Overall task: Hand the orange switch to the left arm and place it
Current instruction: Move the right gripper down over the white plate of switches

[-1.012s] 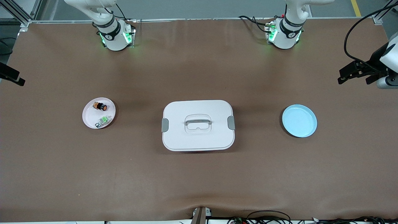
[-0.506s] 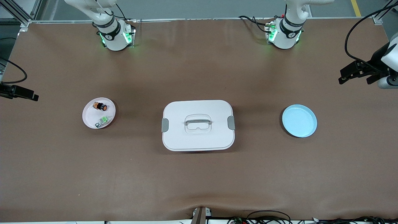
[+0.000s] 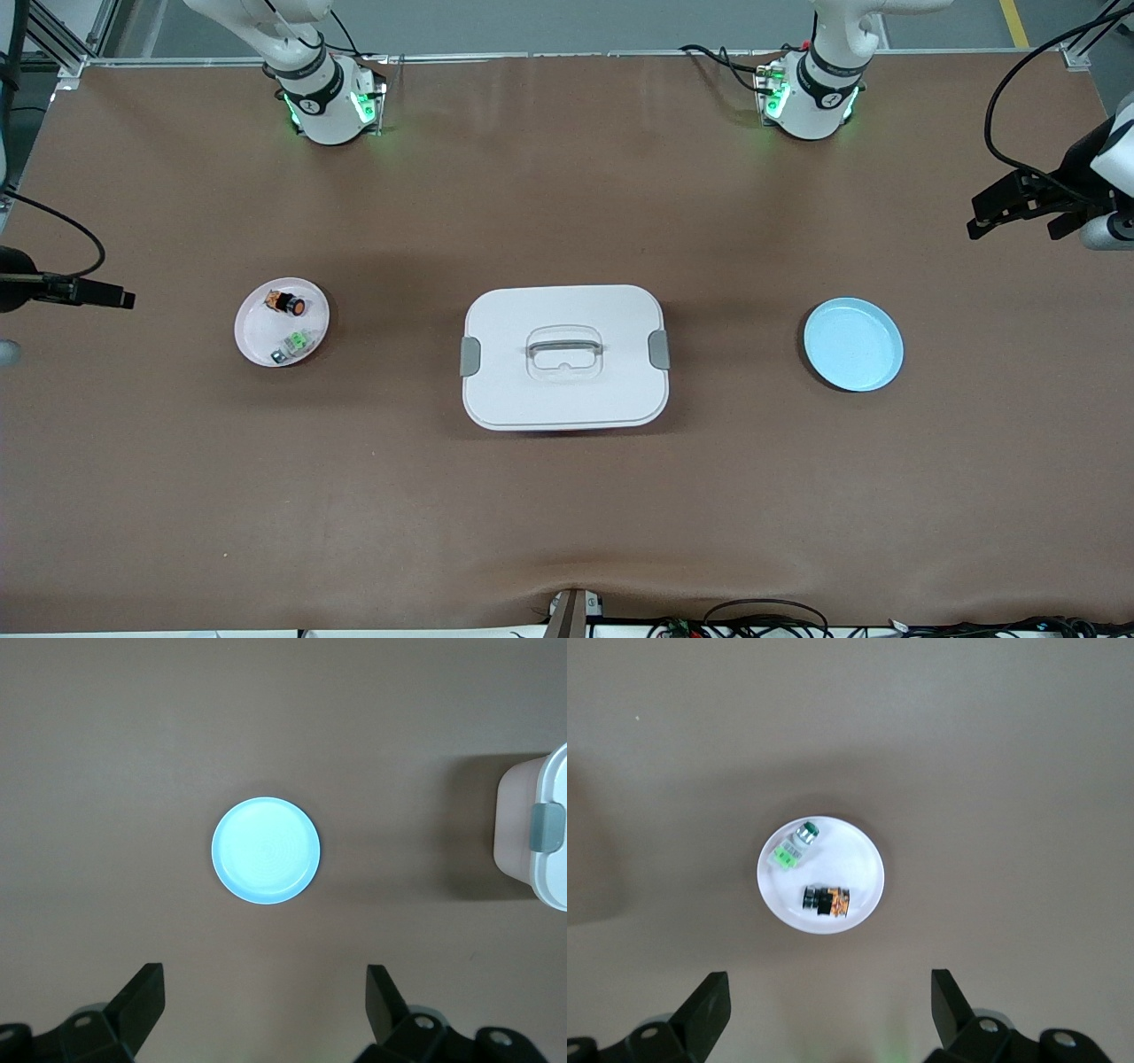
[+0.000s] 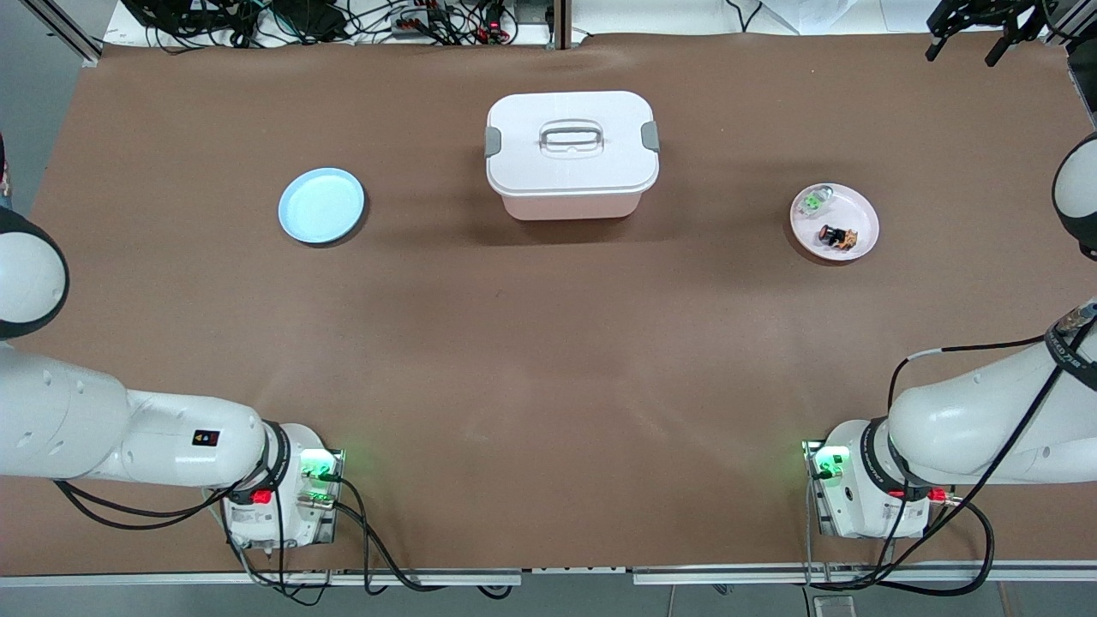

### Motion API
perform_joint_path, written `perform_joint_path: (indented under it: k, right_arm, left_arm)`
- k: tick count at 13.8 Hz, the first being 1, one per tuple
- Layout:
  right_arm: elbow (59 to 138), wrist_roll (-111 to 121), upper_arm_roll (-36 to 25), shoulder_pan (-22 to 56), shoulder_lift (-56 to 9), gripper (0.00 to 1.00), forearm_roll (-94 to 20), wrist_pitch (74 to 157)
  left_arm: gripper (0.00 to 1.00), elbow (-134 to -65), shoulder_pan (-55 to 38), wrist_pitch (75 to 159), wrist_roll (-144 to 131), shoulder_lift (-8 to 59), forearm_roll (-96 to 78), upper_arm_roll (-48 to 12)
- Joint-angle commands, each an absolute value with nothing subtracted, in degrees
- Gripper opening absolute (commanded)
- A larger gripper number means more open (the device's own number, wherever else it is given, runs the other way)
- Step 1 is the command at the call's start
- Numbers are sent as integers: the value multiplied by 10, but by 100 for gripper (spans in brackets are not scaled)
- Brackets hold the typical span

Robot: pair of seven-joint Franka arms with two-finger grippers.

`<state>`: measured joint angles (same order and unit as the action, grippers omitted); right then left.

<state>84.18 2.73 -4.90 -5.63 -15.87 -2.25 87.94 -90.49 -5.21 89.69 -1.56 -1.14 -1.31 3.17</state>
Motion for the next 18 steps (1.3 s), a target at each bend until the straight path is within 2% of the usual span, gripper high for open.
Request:
perform_joint_path:
  k: [1, 5, 12, 18]
  right_arm:
    - [909, 29, -43, -66, -155, 100, -32, 949]
    - [1004, 29, -42, -63, -154, 100, -45, 1054]
    - [1097, 25, -43, -71, -142, 100, -67, 1129]
    - [1135, 1, -43, -69, -136, 100, -84, 1145]
  left_arm:
    - [100, -890, -54, 886, -10, -6, -6, 30]
    - [100, -890, -55, 886, -10, -6, -6, 30]
    - [100, -890, -55, 886, -10, -7, -6, 30]
    - [100, -890, -53, 887, -10, -6, -6, 30]
